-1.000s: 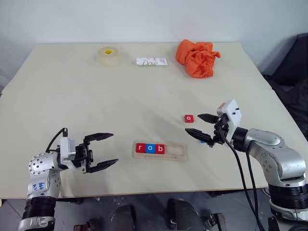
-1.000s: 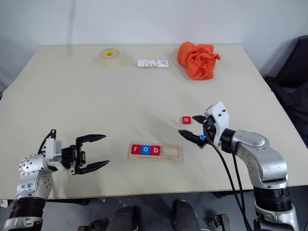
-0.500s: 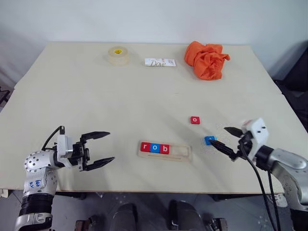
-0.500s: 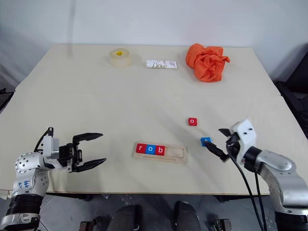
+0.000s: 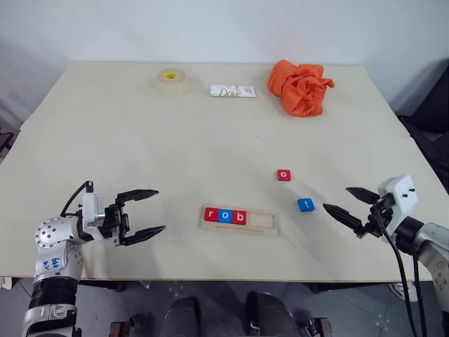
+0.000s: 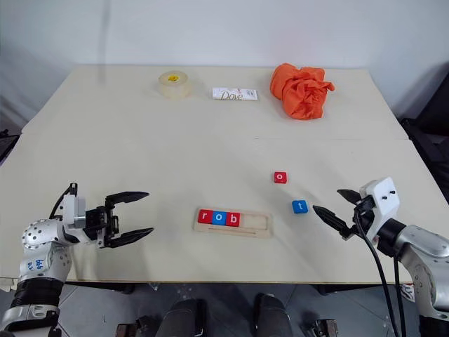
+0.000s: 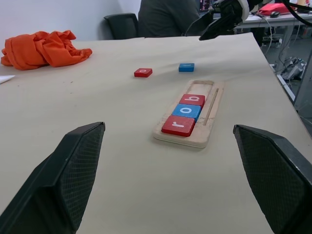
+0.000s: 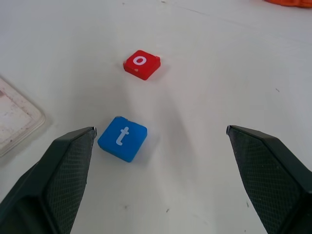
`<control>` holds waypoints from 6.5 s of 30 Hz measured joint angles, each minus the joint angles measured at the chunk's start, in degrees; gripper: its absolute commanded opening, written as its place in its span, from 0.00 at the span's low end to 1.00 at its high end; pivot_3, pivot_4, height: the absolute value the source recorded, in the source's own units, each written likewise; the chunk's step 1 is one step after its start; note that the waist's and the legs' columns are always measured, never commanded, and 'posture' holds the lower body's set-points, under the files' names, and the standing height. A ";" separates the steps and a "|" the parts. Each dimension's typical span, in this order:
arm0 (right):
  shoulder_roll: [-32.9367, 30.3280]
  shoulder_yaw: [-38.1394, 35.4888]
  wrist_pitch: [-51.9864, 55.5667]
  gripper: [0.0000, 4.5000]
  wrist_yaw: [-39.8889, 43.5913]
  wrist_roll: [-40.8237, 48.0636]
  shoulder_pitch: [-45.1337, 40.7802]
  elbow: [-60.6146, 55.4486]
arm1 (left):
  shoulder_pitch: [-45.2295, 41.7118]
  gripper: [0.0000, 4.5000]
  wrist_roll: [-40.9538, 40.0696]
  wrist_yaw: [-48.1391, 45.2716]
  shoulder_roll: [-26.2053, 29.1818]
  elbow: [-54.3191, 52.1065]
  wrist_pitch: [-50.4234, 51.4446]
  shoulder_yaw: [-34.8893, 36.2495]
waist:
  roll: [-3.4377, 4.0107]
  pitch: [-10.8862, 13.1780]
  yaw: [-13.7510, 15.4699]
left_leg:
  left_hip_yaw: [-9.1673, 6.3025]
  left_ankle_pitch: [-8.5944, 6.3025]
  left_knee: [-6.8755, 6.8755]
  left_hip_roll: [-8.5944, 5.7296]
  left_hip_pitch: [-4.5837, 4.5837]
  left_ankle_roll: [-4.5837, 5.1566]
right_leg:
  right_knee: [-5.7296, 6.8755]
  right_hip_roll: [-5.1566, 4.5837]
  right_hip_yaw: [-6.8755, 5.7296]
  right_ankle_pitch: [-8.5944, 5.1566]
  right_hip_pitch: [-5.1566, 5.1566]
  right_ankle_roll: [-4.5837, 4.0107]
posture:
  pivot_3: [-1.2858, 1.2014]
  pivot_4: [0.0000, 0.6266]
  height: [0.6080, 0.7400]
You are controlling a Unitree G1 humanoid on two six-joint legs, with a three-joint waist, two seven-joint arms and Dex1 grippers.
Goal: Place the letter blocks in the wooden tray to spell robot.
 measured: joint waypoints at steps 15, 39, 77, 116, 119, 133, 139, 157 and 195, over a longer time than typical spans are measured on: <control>2.25 5.02 8.39 0.99 -7.93 2.46 -8.83 -5.18 | -1.10 1.00 0.22 -0.22 -0.14 0.93 -0.34 -0.09 | 0.00 0.00 -0.12 | 0.05 0.00 0.00 0.06 0.00 0.00 | 0.04 0.04 0.04 0.00 -0.08 -0.01 | 0.52 0.24 1.00; 23.47 22.84 7.80 0.99 -33.31 -15.19 -25.14 12.02 | 7.00 1.00 -0.02 3.61 -1.67 -13.32 2.90 -1.04 | 0.00 0.00 -0.73 | 0.76 -0.04 -0.05 0.06 -0.12 0.02 | 0.35 0.03 0.69 0.01 -0.68 -0.01 | 0.52 0.24 1.00; 13.66 9.22 19.26 0.32 -24.23 -4.34 3.94 -23.56 | 1.72 1.00 0.04 1.83 -3.49 -8.10 3.00 -2.98 | -0.06 -0.03 -1.65 | 0.92 -0.13 -0.06 0.11 -0.11 0.03 | 0.21 0.08 0.83 0.06 -0.75 0.05 | 0.52 0.24 1.00; 1.75 11.63 -8.99 0.99 -6.73 -8.06 6.46 -8.15 | 4.37 1.00 0.06 2.46 -4.12 -10.31 2.49 -3.29 | -0.23 -0.12 -1.24 | 0.89 -0.14 -0.04 0.08 -0.09 0.06 | 0.12 0.08 0.84 0.11 -0.66 0.05 | 0.52 0.24 1.00; -2.47 12.87 -12.32 0.99 -0.14 -8.62 4.36 -3.95 | 4.37 1.00 0.07 2.19 -4.22 -10.15 2.50 -3.34 | -0.23 -0.12 -1.26 | 0.91 -0.14 0.01 0.08 -0.08 0.06 | 0.13 0.07 0.84 0.14 -0.66 0.10 | 0.52 0.24 1.00; -14.51 27.25 -17.17 0.99 24.70 -13.57 -17.94 13.86 | 9.25 1.00 0.06 3.00 -4.22 -13.88 2.65 -3.23 | -0.22 -0.11 -1.39 | 1.02 -0.14 0.06 0.13 -0.05 0.04 | 0.12 0.07 0.84 0.15 -0.68 0.06 | 0.52 0.24 1.00; -14.68 29.92 -22.08 0.99 29.82 -16.74 -21.79 19.74 | 14.76 1.00 0.00 5.12 -3.08 -18.84 3.51 -1.79 | -0.22 -0.11 -1.40 | 1.02 -0.15 0.08 0.13 -0.05 0.02 | 0.15 0.06 0.85 0.15 -0.69 0.06 | 0.52 0.24 1.00; -14.69 29.86 -24.01 0.99 32.21 -17.96 -21.13 20.21 | 17.37 1.00 -0.29 7.97 -2.83 -21.93 4.44 -0.61 | -0.21 -0.11 -1.37 | 1.02 -0.14 0.10 0.13 -0.04 0.00 | 0.18 0.06 0.85 0.16 -0.69 0.05 | 0.52 0.24 1.00; -13.73 31.43 -18.98 0.32 32.51 -18.68 -24.33 20.73 | 15.92 1.00 -0.28 8.70 -2.84 -21.51 3.84 -0.76 | -0.17 -0.09 -1.47 | 1.03 -0.11 0.38 0.23 0.00 -0.04 | 0.40 0.09 0.87 0.29 -0.70 -0.12 | 0.52 0.24 1.00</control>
